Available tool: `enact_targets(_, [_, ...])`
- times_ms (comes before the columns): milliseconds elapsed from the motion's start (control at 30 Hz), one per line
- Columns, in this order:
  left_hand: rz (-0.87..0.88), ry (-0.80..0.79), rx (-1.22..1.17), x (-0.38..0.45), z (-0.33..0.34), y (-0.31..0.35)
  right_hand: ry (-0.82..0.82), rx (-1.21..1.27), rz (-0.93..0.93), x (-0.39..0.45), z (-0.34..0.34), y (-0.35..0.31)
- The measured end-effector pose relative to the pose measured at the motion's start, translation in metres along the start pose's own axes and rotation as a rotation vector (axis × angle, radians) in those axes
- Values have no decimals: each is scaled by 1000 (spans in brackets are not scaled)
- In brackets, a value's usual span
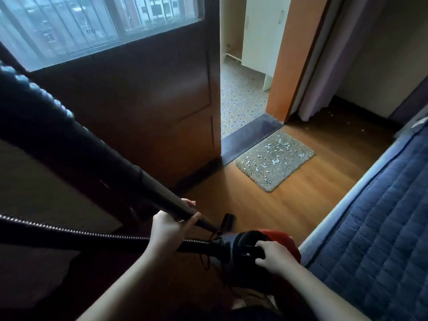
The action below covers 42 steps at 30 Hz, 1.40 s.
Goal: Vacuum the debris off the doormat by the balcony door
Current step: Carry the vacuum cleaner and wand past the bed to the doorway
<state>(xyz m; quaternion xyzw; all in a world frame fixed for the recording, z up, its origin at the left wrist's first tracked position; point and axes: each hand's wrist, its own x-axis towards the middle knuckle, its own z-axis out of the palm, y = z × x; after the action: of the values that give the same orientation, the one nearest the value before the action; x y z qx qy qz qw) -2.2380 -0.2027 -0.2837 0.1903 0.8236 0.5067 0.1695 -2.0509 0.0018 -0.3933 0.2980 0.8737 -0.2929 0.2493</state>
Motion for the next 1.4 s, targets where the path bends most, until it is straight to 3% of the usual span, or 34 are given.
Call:
enact_targets(700, [186, -394, -45, 329, 112, 72, 246, 237, 343, 155, -146, 40])
enact_targets(1067, [304, -568, 54, 399, 236, 122, 316, 359, 423, 185, -201, 112])
enact_targets(1400, [268, -698, 110, 432, 384, 177, 364, 423, 470, 198, -259, 222])
